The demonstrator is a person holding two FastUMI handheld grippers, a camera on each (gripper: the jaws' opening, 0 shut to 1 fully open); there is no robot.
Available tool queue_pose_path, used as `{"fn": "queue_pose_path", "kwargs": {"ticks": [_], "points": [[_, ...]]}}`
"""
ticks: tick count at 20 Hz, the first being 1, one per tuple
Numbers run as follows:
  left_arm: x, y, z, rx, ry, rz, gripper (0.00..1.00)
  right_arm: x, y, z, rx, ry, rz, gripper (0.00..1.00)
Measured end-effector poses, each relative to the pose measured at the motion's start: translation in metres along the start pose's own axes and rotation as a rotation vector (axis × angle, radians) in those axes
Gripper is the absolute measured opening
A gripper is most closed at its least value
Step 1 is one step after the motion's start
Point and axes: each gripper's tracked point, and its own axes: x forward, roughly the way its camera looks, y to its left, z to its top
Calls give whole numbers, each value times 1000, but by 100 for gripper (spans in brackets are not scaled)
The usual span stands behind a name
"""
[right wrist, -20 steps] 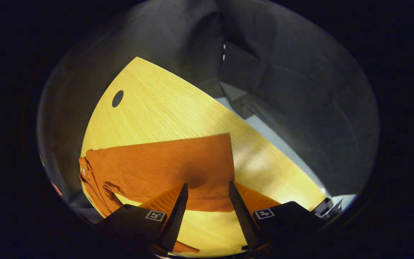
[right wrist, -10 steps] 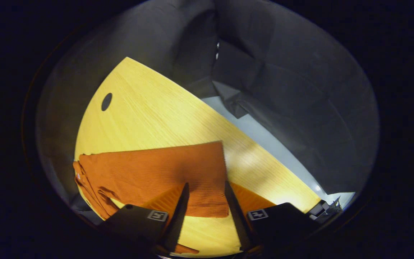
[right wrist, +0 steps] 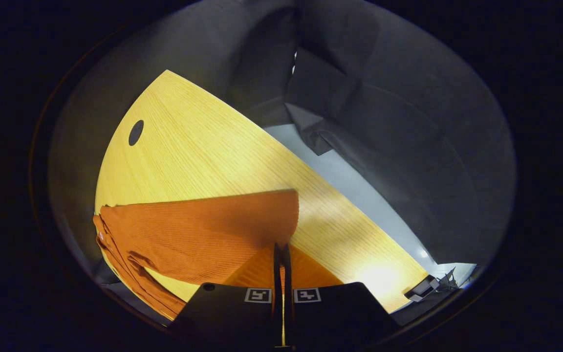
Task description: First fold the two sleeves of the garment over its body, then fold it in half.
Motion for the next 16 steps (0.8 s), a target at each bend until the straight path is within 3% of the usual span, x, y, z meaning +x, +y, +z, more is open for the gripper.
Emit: {"fn": "queue_pose_path", "kwargs": {"ticks": [3,8,12,16], "points": [[-2,12,7,40,-51,-3,95,-37,29,1,-29,-55,59,1],[-3,10,0,47,-46,-109,95,-120,113,-13,-137,-145,184,1],[1,25,-12,-2,-26,-147,95,-181,221,-54,-286,-196,297,1],[2,60,-33,-53,12,-134,95,-208,334,-137,-487,-188,389,2]]}}
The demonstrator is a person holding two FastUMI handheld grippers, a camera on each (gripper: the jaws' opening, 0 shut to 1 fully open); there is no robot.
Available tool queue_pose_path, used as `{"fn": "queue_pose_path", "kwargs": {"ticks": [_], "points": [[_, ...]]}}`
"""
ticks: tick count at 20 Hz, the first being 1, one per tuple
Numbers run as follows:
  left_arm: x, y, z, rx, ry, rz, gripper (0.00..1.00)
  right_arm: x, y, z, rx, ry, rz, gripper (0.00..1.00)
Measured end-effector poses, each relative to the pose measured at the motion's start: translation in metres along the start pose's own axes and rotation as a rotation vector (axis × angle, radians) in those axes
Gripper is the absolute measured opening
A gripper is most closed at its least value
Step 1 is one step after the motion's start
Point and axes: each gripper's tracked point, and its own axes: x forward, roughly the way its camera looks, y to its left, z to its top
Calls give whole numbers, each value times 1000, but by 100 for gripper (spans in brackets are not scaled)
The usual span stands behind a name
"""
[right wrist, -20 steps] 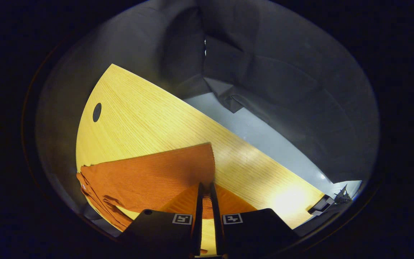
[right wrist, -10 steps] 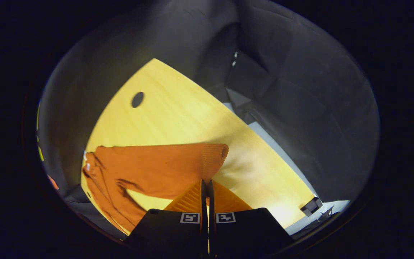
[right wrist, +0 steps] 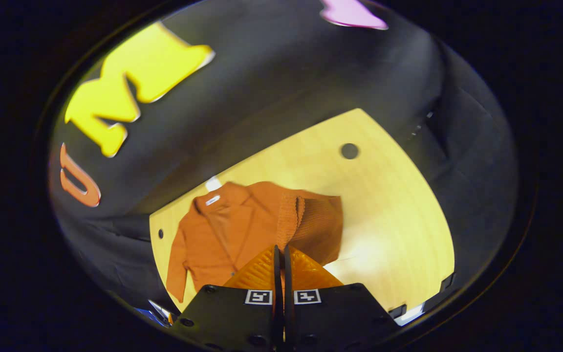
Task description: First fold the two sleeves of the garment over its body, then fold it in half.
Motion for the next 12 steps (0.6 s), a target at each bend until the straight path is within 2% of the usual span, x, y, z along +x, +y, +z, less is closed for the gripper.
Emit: {"fn": "queue_pose_path", "kwargs": {"ticks": [3,6,8,12], "points": [[-3,34,-16,-34,19,21,95,19,98,-17,-126,42,116,0],[-7,70,-41,-63,66,70,95,47,174,-37,-233,85,190,1],[-13,95,-48,-68,76,103,95,78,222,-65,-278,134,207,1],[-19,137,-66,-96,102,155,95,148,261,-105,-360,230,167,1]]}}
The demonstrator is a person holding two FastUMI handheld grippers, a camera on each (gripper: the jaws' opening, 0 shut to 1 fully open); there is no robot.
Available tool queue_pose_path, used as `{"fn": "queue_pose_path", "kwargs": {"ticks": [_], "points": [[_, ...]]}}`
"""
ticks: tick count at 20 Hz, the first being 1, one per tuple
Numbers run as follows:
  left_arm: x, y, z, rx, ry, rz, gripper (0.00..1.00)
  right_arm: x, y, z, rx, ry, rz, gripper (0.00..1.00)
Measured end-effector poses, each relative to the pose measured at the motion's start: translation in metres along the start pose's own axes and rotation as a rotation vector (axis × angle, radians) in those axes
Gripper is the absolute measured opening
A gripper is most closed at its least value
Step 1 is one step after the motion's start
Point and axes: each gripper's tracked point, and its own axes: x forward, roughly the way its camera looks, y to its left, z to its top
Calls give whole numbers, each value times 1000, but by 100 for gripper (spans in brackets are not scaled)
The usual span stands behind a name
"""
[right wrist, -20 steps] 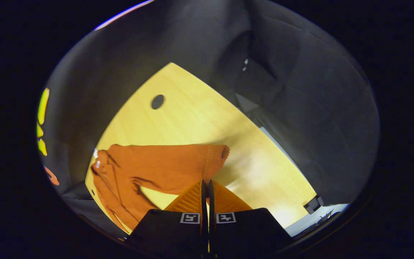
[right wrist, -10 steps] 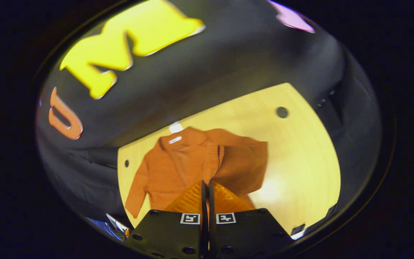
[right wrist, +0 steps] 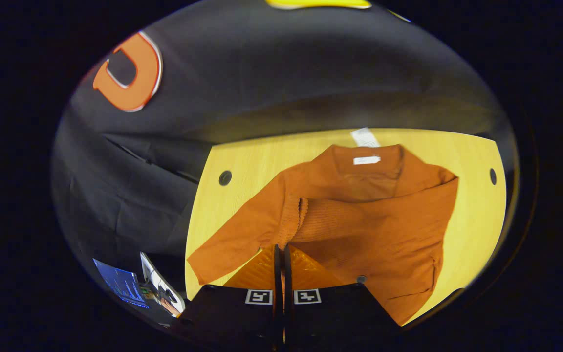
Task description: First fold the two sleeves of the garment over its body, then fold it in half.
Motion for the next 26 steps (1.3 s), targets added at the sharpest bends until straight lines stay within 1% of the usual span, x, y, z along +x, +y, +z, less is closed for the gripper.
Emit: {"fn": "queue_pose_path", "kwargs": {"ticks": [3,5,6,7,8,10,11,12,14,15,16,18,19,20,21,23,24,26], "points": [[6,22,-11,-10,26,31,95,53,7,-5,4,39,-37,1],[10,30,-16,-28,42,39,95,75,4,-4,30,40,-68,4],[12,33,-19,-39,53,42,95,80,-1,-2,43,39,-80,6],[14,34,-20,-50,61,43,95,85,0,-4,59,41,-72,6],[16,35,-21,-58,67,45,95,85,3,-5,60,47,-61,10],[20,33,-23,-71,80,42,95,79,6,-1,44,27,-39,10],[22,28,-24,-88,93,27,95,77,7,3,41,15,-34,15],[24,21,-27,-110,118,8,95,71,11,7,42,1,-20,17],[27,17,-31,-145,150,9,95,67,13,6,36,-6,-7,28],[29,15,-32,-159,166,15,95,62,12,3,29,0,-7,49],[31,16,-34,-170,186,24,95,55,11,-1,23,5,-3,57],[35,32,-48,-187,272,100,95,45,4,-9,-5,9,-7,67],[39,36,-55,-203,313,120,95,38,3,-14,-18,5,3,72],[47,37,-57,-223,337,126,95,30,-2,-18,-27,-2,1,81],[53,42,-56,-229,351,142,95,22,-11,-26,-30,1,-11,100],[67,59,-54,-226,382,193,95,7,-30,-38,-36,-16,-33,98],[77,68,-54,-235,396,218,95,-1,-46,-44,-44,-32,-67,98],[97,82,-60,-293,450,253,95,-13,-73,-64,-71,-50,-98,98]]}}
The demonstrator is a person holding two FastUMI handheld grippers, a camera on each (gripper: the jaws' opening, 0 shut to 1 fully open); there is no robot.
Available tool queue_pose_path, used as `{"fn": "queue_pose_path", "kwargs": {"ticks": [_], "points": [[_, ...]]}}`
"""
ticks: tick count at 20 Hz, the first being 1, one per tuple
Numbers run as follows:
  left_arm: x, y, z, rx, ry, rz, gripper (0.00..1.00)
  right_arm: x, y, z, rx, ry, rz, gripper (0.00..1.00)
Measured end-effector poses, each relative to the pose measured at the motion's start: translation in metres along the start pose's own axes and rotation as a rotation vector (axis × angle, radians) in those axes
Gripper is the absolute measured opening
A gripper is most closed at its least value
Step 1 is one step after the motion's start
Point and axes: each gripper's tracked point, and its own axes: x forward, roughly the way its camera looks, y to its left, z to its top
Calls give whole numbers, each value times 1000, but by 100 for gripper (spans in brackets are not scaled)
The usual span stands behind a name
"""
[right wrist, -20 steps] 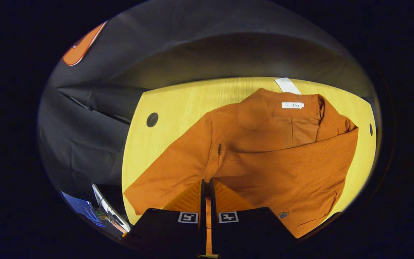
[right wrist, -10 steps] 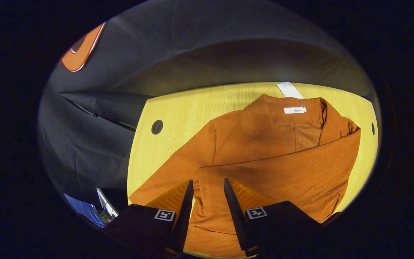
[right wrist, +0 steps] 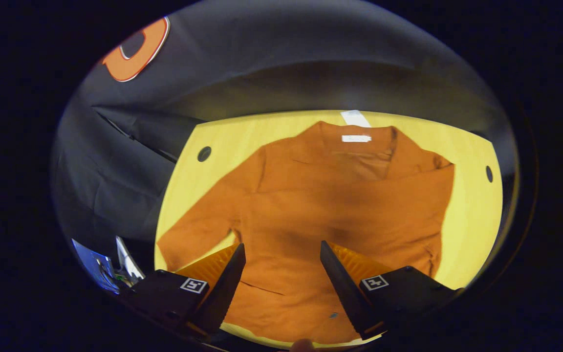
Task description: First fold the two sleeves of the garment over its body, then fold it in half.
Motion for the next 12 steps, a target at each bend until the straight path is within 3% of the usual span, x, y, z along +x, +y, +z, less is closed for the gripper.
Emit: {"fn": "queue_pose_path", "kwargs": {"ticks": [1,2,4,7,10,12], "points": [[10,4,4,-40,30,6,95,-7,-10,-14,-14,-5,-8,94],[18,8,14,-69,40,14,95,-14,-20,-26,-21,-16,-13,98],[31,22,35,-72,68,74,95,-25,-41,-55,-39,-22,-23,94],[49,31,49,-88,170,104,95,-38,-69,-95,-74,-11,-37,98],[61,33,59,-159,263,77,95,-56,-93,-116,-90,-30,-65,95],[71,23,60,-214,349,-11,93,-72,-100,-126,-65,-54,-56,95]]}}
